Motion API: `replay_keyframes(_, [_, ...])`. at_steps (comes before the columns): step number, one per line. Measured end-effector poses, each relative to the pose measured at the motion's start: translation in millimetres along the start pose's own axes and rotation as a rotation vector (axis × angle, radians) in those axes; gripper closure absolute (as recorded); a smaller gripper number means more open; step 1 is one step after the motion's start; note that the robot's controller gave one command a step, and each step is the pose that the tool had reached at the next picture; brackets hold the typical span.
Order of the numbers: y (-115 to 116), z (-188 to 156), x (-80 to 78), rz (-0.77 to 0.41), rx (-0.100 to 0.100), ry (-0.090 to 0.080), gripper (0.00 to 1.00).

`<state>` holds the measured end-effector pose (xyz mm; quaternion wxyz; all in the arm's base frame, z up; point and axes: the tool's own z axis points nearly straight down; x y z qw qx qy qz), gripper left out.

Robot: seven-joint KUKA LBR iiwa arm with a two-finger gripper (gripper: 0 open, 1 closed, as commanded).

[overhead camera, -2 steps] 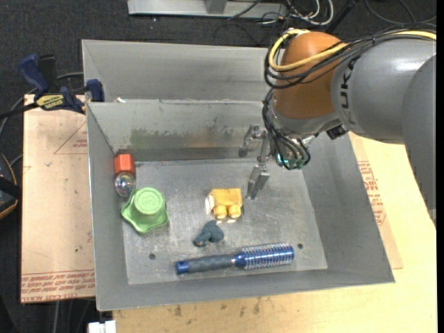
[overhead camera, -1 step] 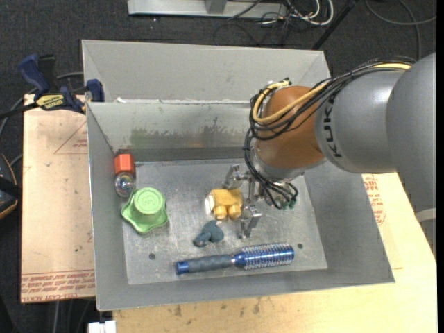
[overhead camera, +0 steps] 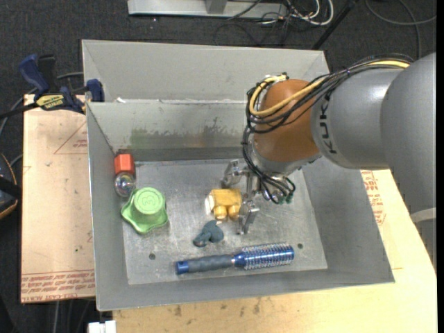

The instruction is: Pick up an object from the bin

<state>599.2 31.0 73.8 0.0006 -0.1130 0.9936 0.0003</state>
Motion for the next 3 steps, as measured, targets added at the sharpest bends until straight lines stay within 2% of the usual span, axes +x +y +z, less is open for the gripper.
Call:
replay_keyframes(1, [1,0,-3.8,0.083,0.001,-0.003,0.00])
replay_keyframes(2, [1,-3,-5.7,0.084,0.000,-0.008,1.00])
replay_keyframes(3, [-4,-142,-12.3,0.109,0.001,-0.011,1.00])
